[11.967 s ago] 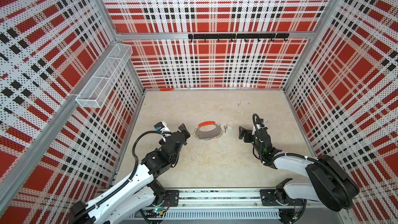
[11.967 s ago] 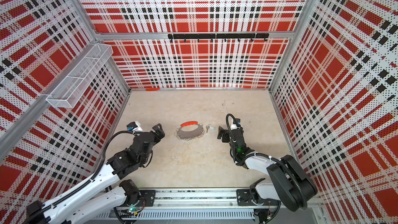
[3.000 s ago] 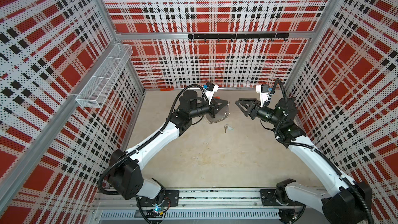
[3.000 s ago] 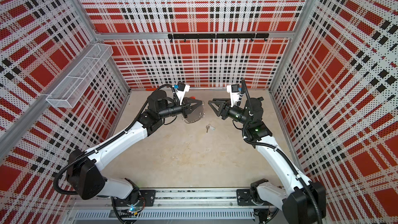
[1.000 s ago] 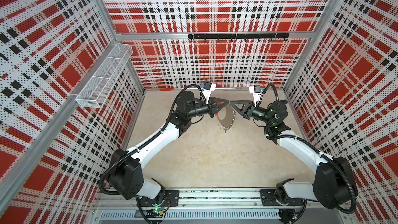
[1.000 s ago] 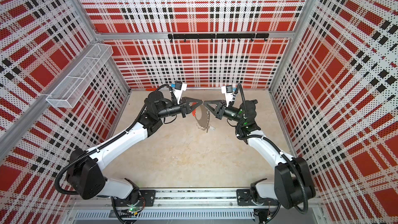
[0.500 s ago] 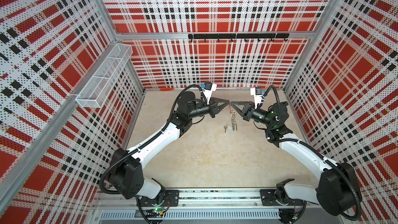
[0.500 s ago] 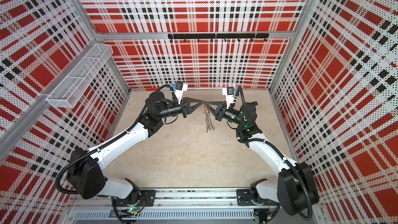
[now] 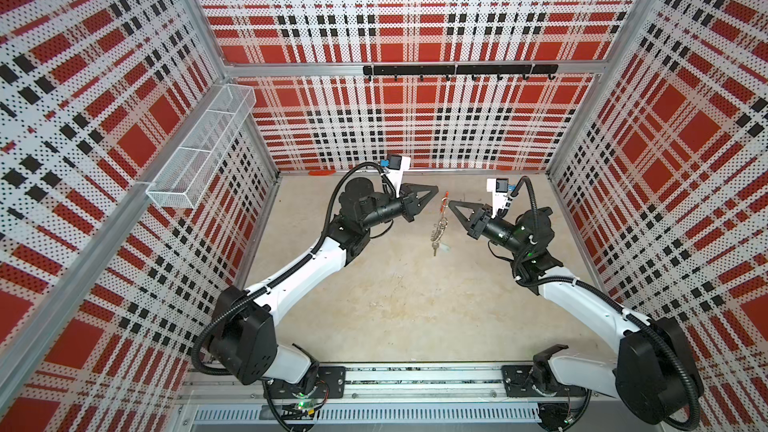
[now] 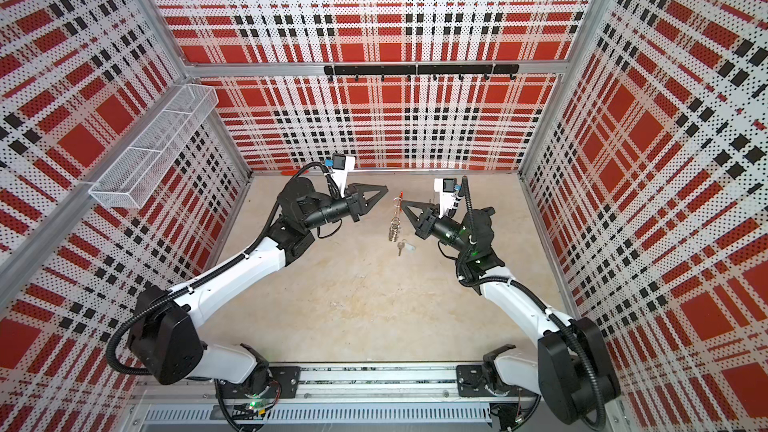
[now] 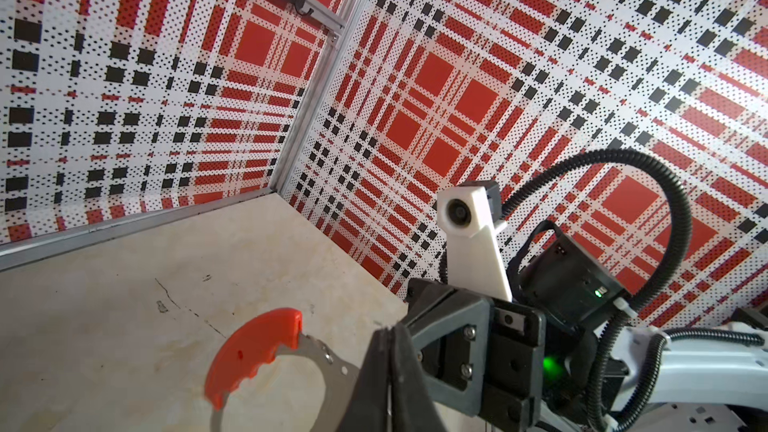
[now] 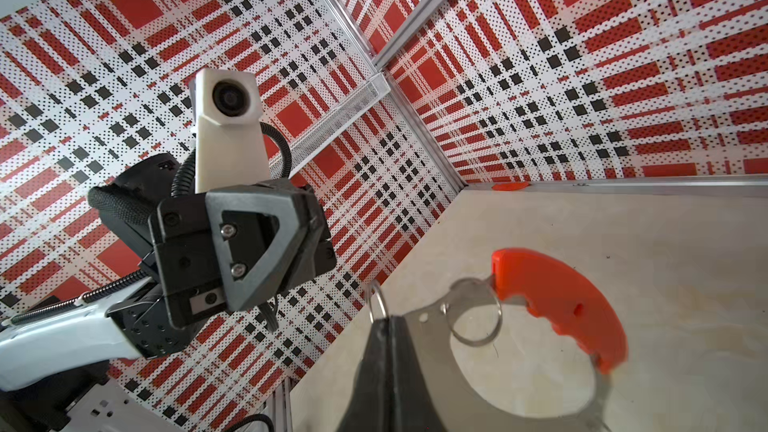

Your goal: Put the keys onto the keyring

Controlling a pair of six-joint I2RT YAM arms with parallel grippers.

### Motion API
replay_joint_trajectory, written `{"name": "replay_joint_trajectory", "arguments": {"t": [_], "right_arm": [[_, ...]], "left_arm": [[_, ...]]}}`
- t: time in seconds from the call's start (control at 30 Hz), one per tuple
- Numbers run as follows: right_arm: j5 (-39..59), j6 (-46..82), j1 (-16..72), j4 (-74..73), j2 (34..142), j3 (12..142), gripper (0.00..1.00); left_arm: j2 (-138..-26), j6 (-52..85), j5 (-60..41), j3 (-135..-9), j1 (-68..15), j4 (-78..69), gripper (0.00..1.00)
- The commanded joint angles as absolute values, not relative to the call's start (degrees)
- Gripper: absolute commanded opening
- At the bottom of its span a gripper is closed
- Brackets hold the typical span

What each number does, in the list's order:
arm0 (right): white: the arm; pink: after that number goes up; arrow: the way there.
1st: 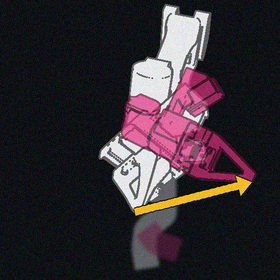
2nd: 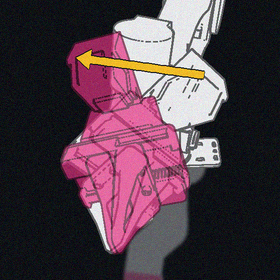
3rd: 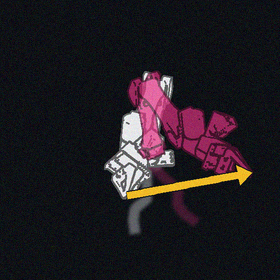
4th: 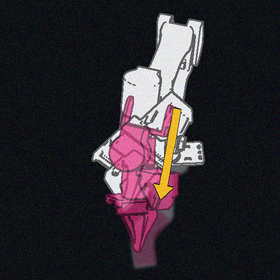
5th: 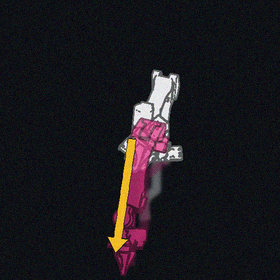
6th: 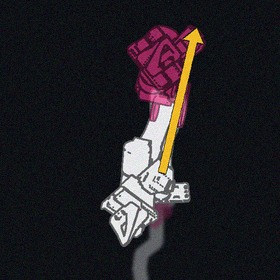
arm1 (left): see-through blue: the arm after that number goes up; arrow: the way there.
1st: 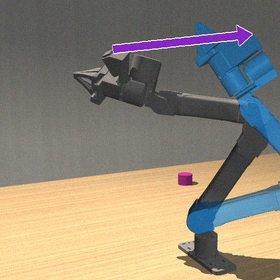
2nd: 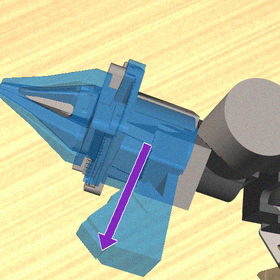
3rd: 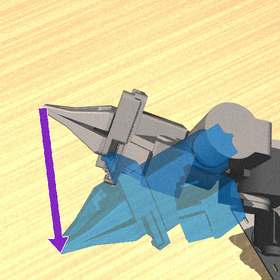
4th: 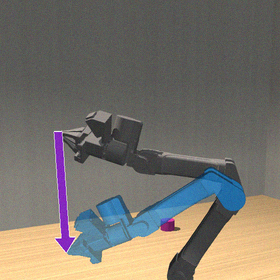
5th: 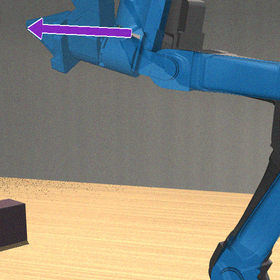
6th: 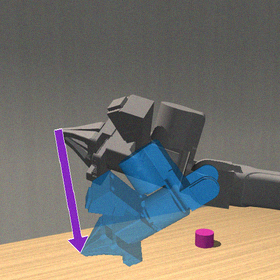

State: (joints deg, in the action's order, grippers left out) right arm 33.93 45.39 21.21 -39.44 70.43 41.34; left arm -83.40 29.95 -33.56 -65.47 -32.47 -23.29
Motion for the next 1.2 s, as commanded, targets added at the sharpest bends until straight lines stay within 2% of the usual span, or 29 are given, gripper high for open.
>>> {"name": "replay_joint_trajectory", "arguments": {"t": [0.0, 0.03, 0.07, 0.13, 0.27, 0.43, 1.17], "right_arm": [[32.2, 46.5, 21.1, -45.3, 69.5, 41.7, 0.00], [31.5, 47.0, 21.1, -45.7, 69.4, 41.5, 0.00], [30.6, 47.9, 21.1, -46.4, 69.3, 41.2, 0.00], [29.0, 51.0, 21.1, -50.6, 69.3, 40.0, 0.00], [27.6, 59.2, 21.3, -64.3, 72.0, 37.5, 0.00], [26.5, 66.1, 23.1, -77.0, 76.7, 37.0, 0.00], [25.7, 63.5, 26.9, -76.4, 78.1, 38.6, 0.00]], "left_arm": [[-81.9, 31.5, -32.7, -64.5, -31.8, -26.5, 0.25], [-81.5, 31.4, -32.0, -63.6, -31.6, -26.4, 0.31], [-80.8, 31.4, -31.0, -62.6, -31.4, -26.6, 0.33], [-79.4, 31.9, -28.5, -59.8, -31.3, -27.9, 0.34], [-77.5, 37.3, -28.5, -53.1, -31.4, -39.9, 0.35], [-78.3, 41.8, -29.7, -51.1, -32.0, -50.1, 0.33], [-85.6, 43.9, -32.1, -56.5, -35.0, -55.2, 0.29]]}}
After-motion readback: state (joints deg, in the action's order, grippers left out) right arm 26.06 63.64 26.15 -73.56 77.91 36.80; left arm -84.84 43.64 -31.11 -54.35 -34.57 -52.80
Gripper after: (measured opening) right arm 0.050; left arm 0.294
